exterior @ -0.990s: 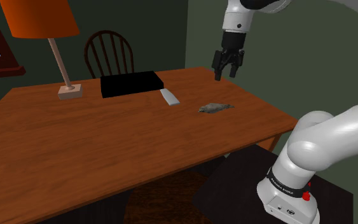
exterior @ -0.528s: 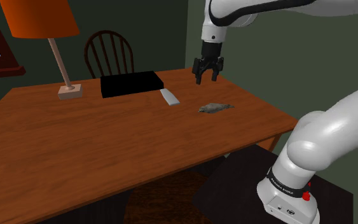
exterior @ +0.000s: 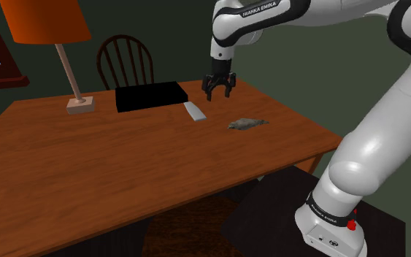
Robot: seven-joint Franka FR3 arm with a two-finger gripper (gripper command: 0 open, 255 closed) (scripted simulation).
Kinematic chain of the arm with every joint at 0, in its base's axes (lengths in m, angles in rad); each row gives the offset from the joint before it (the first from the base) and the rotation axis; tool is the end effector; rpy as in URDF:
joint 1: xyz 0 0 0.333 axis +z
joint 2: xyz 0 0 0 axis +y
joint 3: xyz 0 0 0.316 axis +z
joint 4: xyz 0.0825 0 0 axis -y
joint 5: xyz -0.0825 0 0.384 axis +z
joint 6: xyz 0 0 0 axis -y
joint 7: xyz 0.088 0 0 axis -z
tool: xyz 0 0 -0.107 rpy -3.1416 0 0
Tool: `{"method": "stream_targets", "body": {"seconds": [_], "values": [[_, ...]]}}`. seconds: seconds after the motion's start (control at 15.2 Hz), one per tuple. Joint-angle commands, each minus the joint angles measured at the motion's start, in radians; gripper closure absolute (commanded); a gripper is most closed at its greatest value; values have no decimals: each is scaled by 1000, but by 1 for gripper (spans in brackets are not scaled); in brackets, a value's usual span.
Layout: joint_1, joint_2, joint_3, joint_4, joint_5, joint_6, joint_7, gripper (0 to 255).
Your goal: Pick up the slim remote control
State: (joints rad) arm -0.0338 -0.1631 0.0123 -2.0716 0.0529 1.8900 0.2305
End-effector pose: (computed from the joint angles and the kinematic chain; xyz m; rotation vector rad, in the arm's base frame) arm 0.5058 -0.0067 0.5003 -3.0675 0.4155 0.0362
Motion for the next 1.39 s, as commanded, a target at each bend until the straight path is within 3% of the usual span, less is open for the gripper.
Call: {"method": "stream_targets", "body": {"seconds": [0.0, 0.53, 0.99, 1.32], "values": [[-3, 73, 0, 46, -7, 28, 15, 0], [-8, 379, -7, 308, -36, 77, 74, 0], [-11, 672, -24, 635, -52, 46, 116, 0], [-11, 689, -24, 605, -52, 92, 116, 0]]}}
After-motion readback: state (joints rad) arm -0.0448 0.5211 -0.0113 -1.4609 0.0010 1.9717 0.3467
